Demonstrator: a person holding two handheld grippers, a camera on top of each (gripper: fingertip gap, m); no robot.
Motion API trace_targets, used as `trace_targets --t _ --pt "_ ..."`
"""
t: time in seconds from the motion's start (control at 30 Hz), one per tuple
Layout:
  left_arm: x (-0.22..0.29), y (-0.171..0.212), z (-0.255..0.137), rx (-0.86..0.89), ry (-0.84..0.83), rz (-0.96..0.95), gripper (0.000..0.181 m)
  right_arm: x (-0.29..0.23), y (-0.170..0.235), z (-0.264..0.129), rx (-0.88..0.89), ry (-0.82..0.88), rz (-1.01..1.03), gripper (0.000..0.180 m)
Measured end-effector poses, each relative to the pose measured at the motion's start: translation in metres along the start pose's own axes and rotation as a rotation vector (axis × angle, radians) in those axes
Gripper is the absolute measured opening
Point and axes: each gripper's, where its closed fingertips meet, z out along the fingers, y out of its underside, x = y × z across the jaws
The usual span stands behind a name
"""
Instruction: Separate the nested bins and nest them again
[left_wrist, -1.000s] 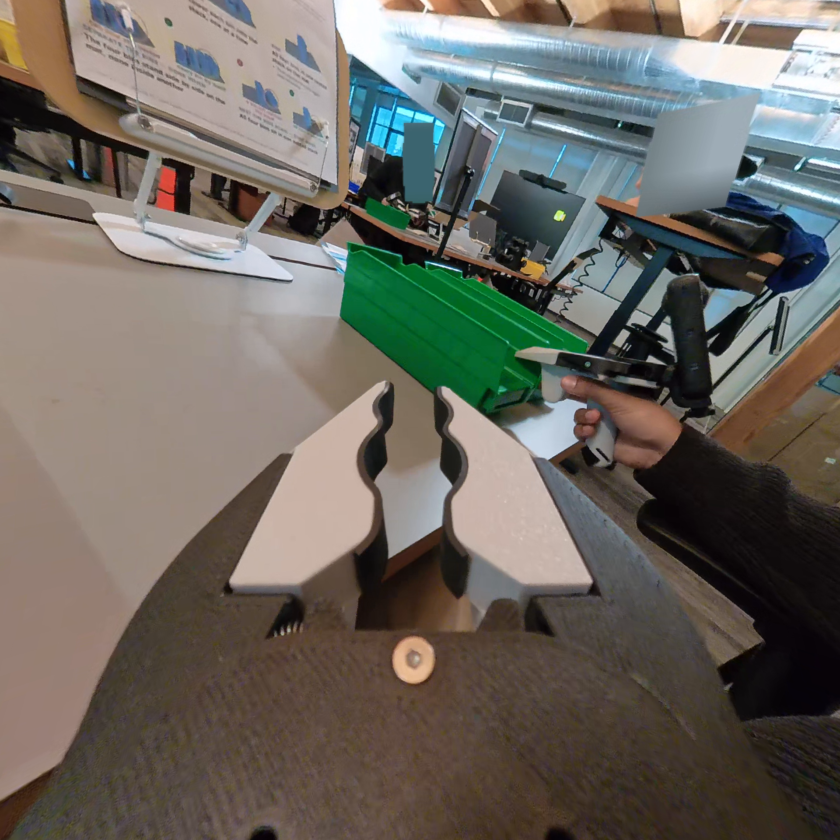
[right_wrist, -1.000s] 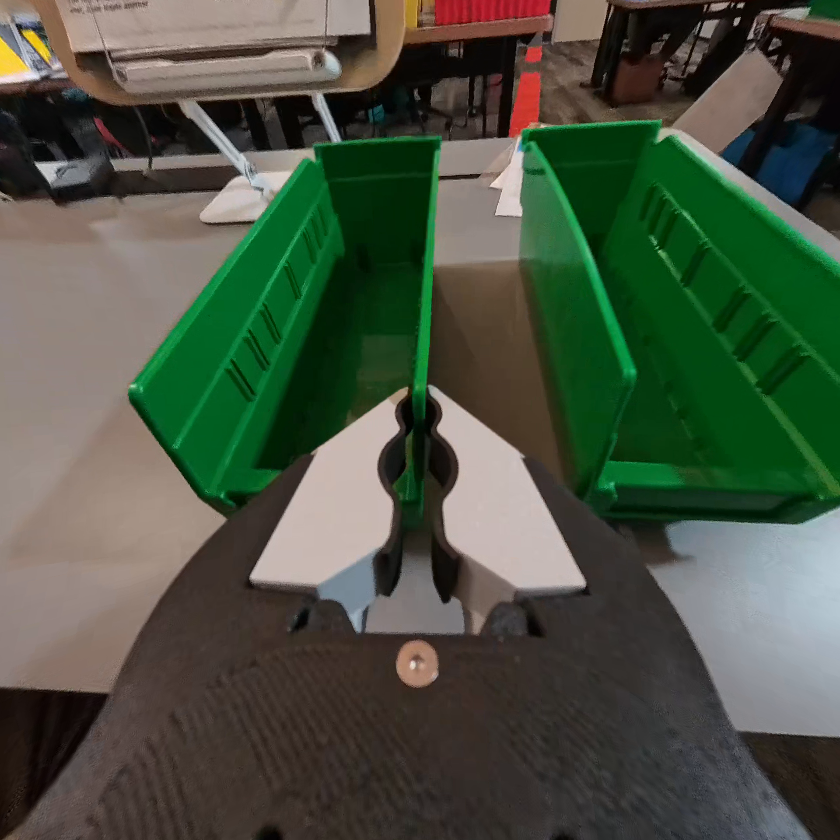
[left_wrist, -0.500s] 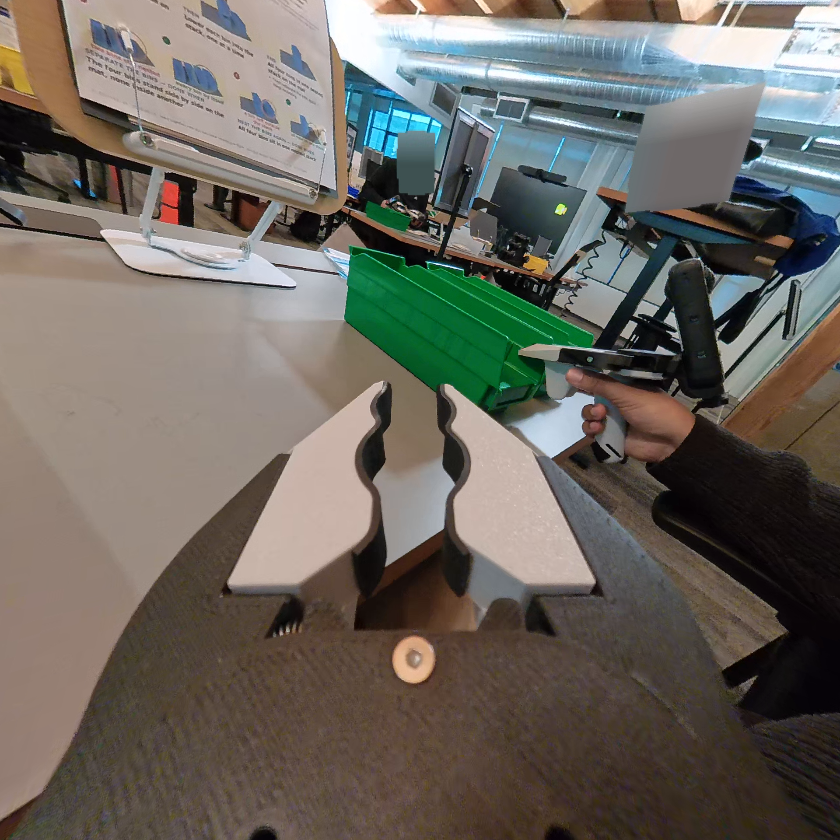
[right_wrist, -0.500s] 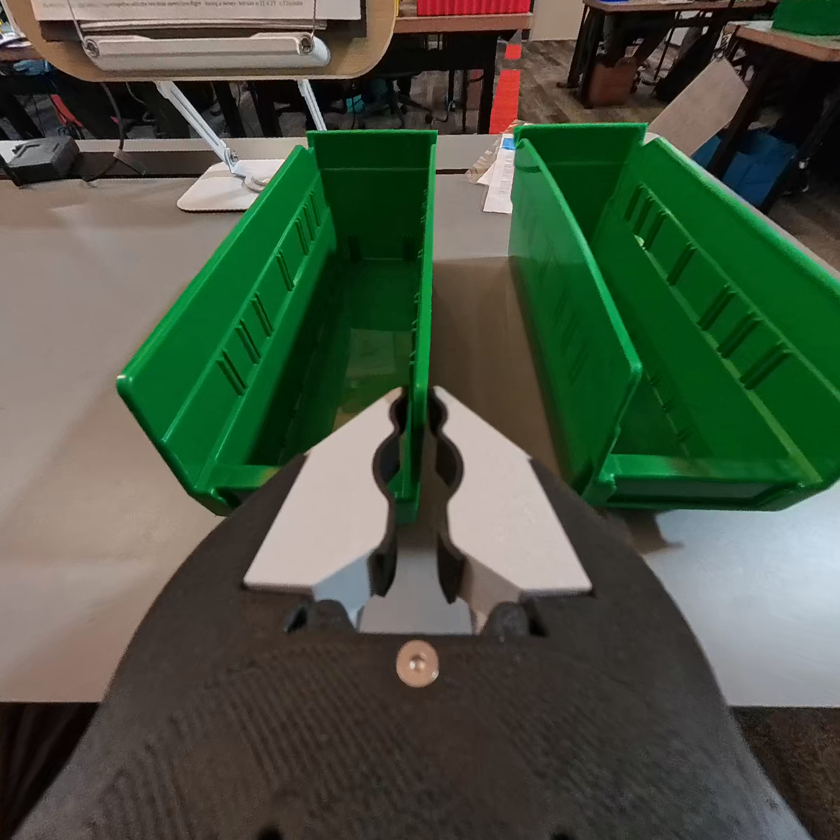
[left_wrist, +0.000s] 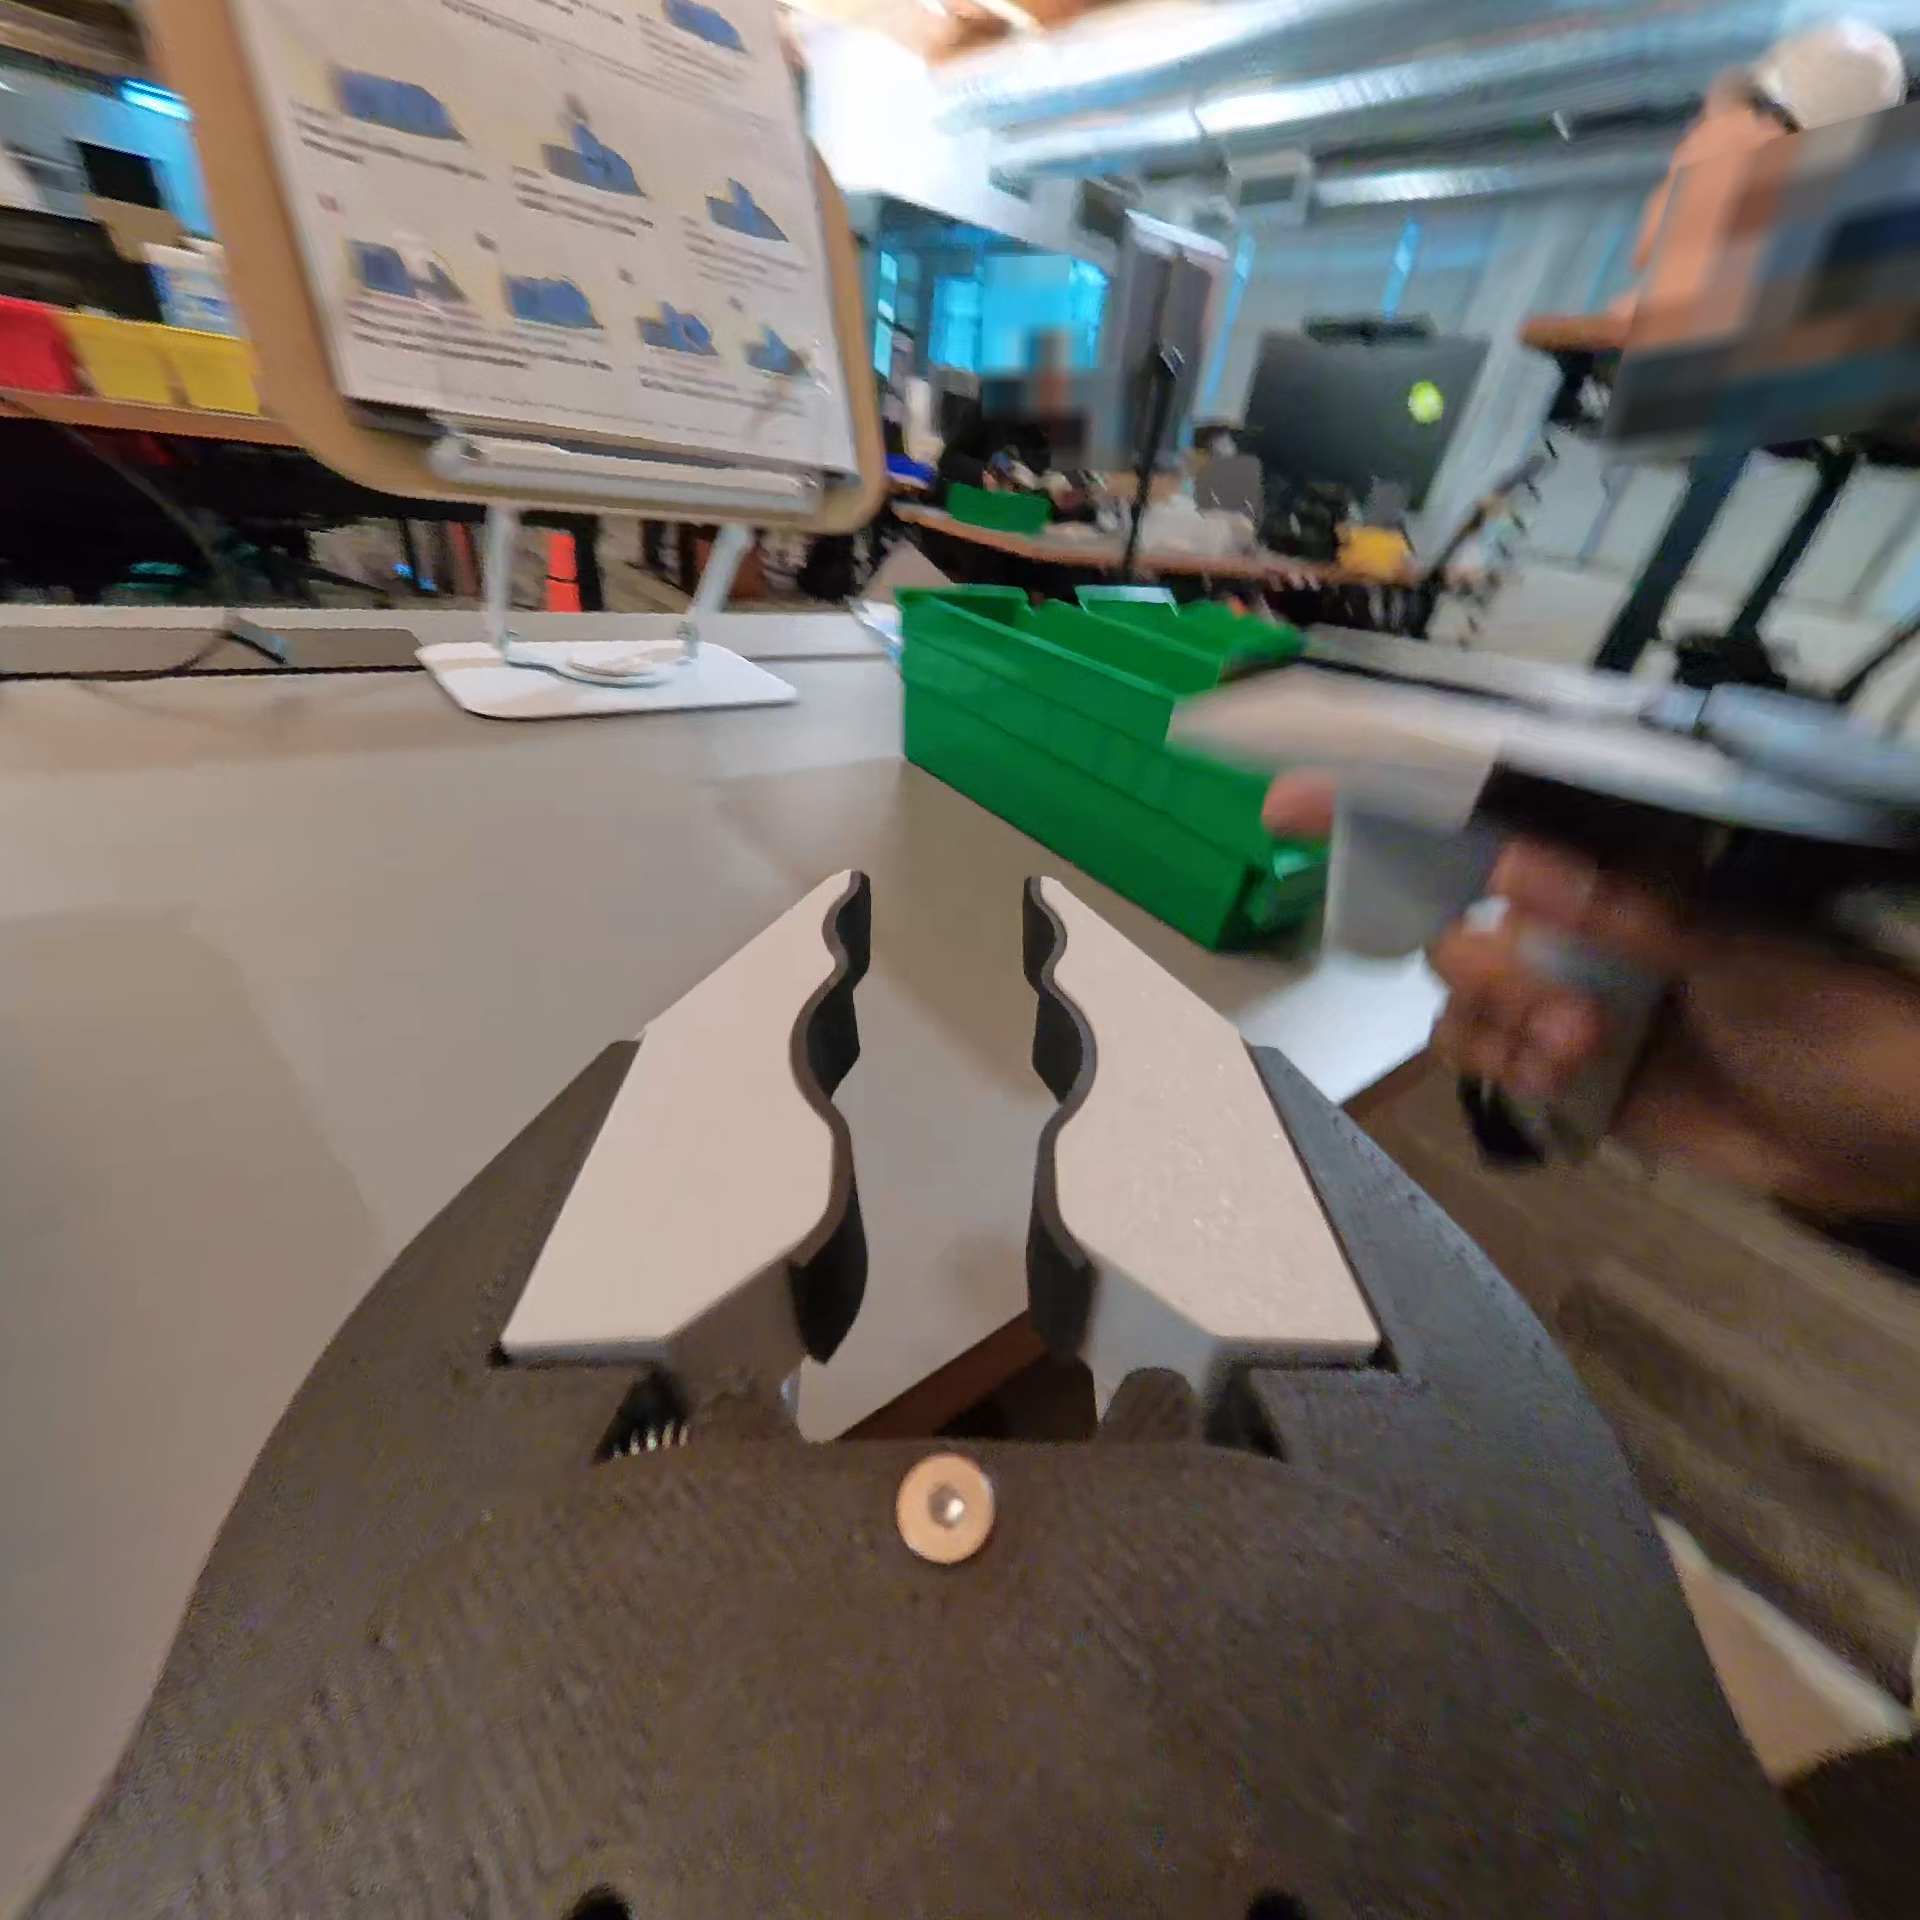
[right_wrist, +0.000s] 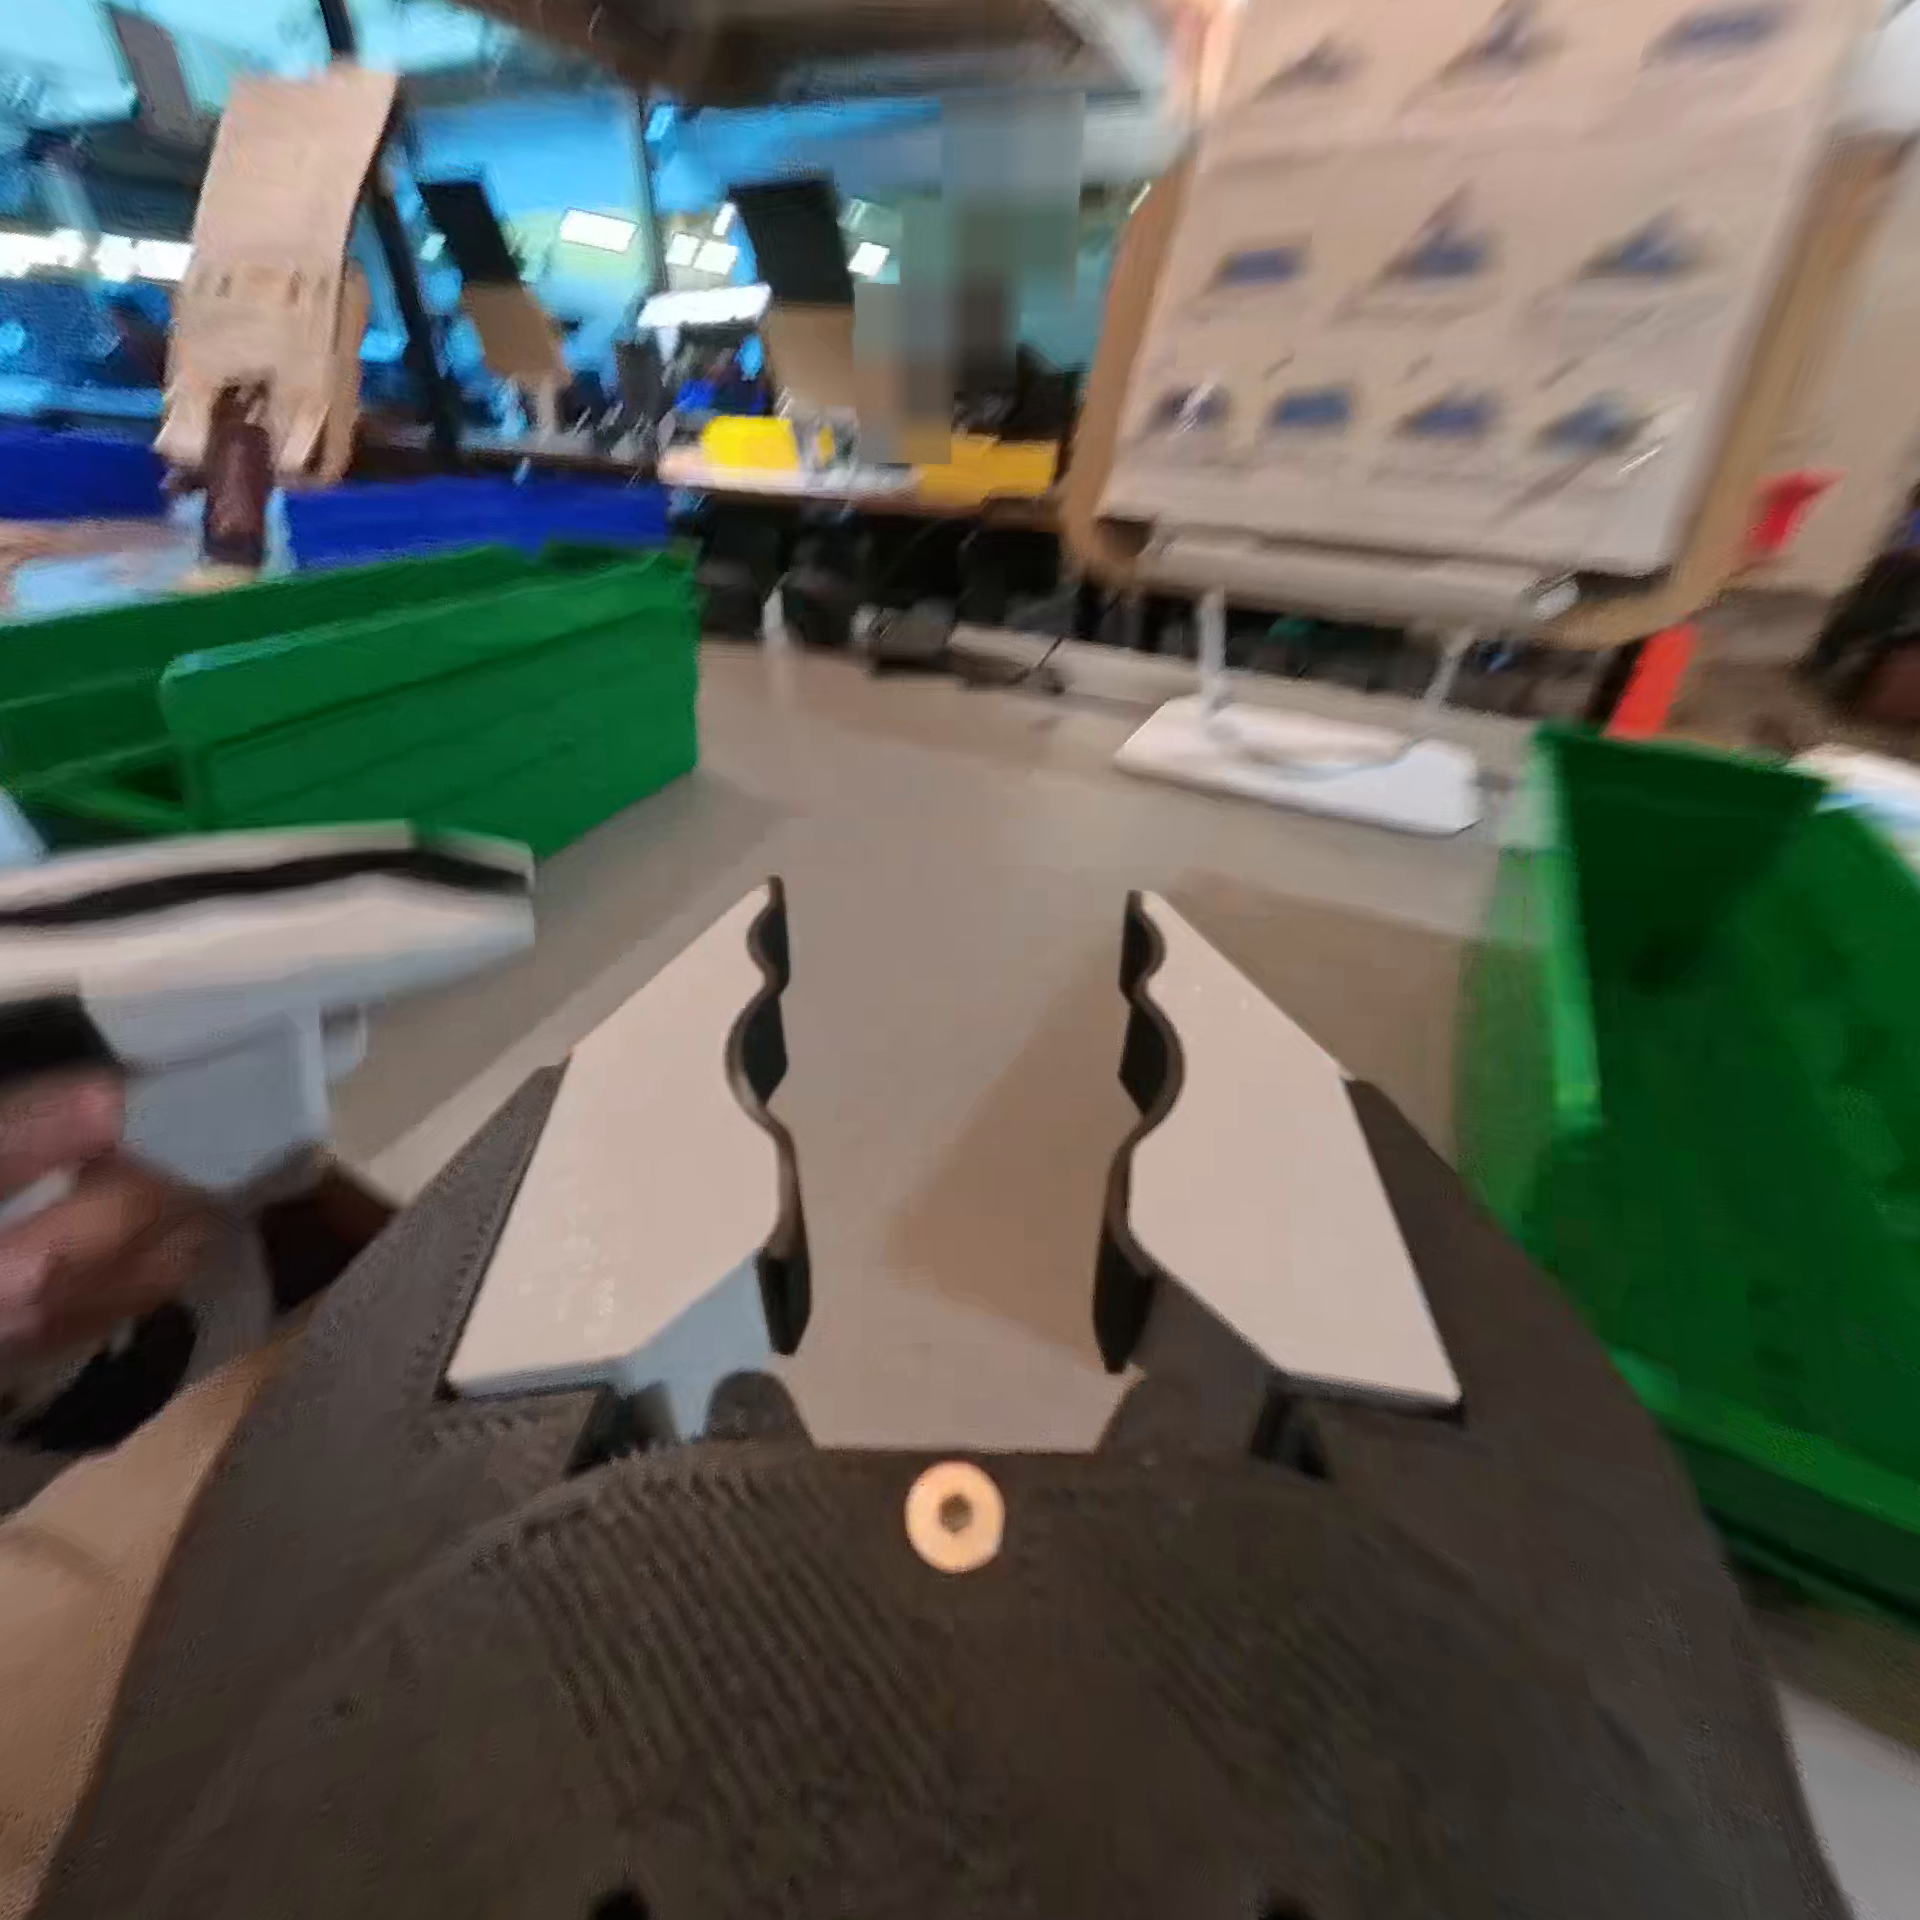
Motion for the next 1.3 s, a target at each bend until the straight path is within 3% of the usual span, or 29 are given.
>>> trace_targets --t 0.13,0.27,0.33,0.43,0.6,0.7,0.9,1.2,1.3 --pt "-0.032 -0.053 -0.042 0.212 -0.199 -0.142 0.029 -0.027 0.040 0.014 -0.185 -0.133 0.036 0.088" --pt "-0.096 -0.114 -0.109 0.436 -0.510 0.007 0.029 -0.008 0.023 0.016 -0.162 -0.159 0.270 0.065" --pt "-0.132 -0.128 -0.127 0.426 -0.603 0.059 0.031 -0.001 0.013 0.018 -0.124 -0.179 0.403 0.058" --pt "-0.183 -0.103 -0.139 0.184 -0.688 0.023 0.044 -0.013 0.011 0.022 -0.137 -0.231 0.415 0.061" --pt "-0.232 -0.075 -0.168 0.140 -0.810 -0.014 0.048 -0.026 0.039 0.027 -0.190 -0.243 0.246 0.051" --pt "-0.240 -0.052 -0.159 0.020 -0.797 -0.028 0.056 -0.038 0.051 0.027 -0.251 -0.325 0.332 0.052" --pt "-0.244 -0.032 -0.148 -0.061 -0.795 -0.002 0.048 -0.046 0.051 0.028 -0.259 -0.367 0.361 0.048" --pt "-0.258 -0.040 -0.148 -0.144 -0.894 0.246 0.048 -0.066 0.064 0.033 -0.330 -0.418 0.350 0.047" --pt "-0.257 -0.041 -0.141 -0.160 -0.894 0.300 0.038 -0.066 0.067 0.041 -0.336 -0.416 0.346 0.044"
